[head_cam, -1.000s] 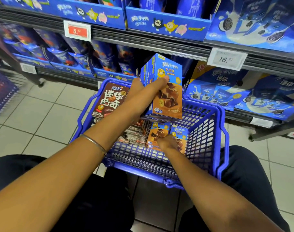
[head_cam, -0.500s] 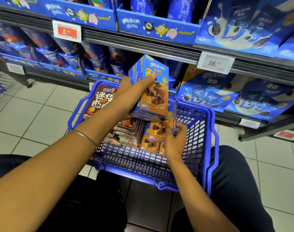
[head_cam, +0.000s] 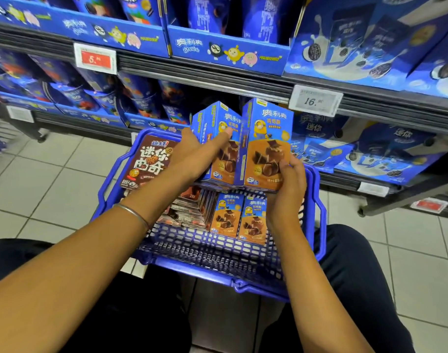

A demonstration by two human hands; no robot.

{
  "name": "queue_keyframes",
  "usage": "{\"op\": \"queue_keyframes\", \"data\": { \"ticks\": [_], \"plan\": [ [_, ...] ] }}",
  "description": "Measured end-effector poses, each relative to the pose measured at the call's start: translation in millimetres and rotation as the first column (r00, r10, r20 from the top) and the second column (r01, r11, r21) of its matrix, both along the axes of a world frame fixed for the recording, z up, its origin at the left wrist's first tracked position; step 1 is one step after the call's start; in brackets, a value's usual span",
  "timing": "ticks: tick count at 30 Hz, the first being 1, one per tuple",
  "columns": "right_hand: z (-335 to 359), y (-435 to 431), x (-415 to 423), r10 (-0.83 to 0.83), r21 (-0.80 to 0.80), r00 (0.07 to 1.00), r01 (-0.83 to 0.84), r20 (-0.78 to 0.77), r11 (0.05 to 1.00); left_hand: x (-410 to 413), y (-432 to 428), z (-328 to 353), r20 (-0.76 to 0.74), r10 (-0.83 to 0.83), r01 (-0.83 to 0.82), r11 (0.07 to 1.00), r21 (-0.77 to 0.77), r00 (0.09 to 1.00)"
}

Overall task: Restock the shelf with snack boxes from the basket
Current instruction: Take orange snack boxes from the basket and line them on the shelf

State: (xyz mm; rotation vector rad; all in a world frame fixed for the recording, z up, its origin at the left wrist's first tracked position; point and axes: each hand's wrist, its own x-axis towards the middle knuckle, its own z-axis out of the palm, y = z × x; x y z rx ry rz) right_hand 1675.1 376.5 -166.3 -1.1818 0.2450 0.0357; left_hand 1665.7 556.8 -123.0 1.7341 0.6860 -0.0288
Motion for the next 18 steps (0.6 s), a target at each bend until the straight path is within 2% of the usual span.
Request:
{"op": "queue_keyframes", "data": {
  "ticks": [5,10,14,18],
  "plan": [
    [6.3,15.0,-4.0,0.171,0.012,0.985,-0.171,-0.034,0.985,-1.9,-5.1,-2.2,0.054,0.004,-0.003,1.0,-0.023,0.999],
    [12.0,22.0,-11.0,0.384,0.188,0.922,-0.368,-0.056,0.911,-0.1,-11.7,-0.8,0.064,-0.008,0.005,0.999,0.034,0.998],
    [17.2,18.5,-8.0,0.379,0.159,0.923,-0.365,-0.068,0.917,2.1,-17.9,0.0,0.061,0.002,-0.002,1.0,-0.006,0.998],
    [20.1,14.5,-7.6,0.375,0.093,0.924,-0.368,-0.076,0.925,5.5,-19.8,17.1,0.025,-0.125,0.127,0.986,-0.104,0.992]
  ]
}}
